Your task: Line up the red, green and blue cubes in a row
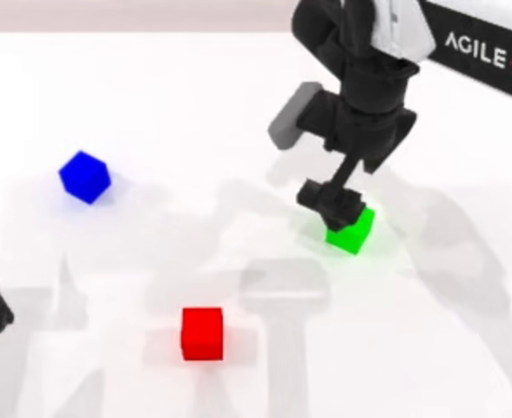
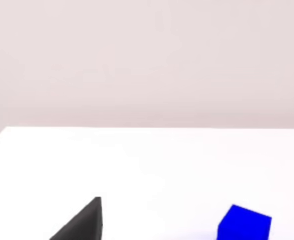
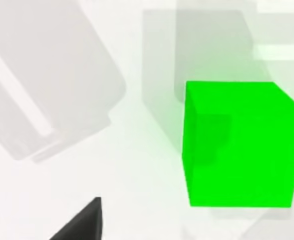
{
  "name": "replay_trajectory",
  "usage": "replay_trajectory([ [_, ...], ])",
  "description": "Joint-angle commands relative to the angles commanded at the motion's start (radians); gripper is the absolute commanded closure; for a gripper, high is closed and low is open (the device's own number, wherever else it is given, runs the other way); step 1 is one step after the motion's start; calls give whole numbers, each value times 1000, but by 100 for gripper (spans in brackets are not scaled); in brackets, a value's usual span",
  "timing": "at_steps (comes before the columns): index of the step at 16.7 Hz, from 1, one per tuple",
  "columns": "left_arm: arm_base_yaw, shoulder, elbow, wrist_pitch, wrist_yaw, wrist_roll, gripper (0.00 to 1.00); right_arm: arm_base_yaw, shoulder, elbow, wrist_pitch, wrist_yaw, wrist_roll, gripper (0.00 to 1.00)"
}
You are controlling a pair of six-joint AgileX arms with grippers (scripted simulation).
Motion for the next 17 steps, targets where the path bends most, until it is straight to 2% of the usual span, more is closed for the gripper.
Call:
replay_trajectory([
  [5, 0, 0, 0, 0, 0, 0, 0, 4, 7, -10, 15, 0, 2, 0],
  [13, 0, 0, 0, 0, 0, 0, 0, 2, 74, -204, 280, 1, 3, 0],
  [17, 0, 0, 0, 0, 0, 0, 0, 2, 81, -225, 306, 1, 3, 0],
])
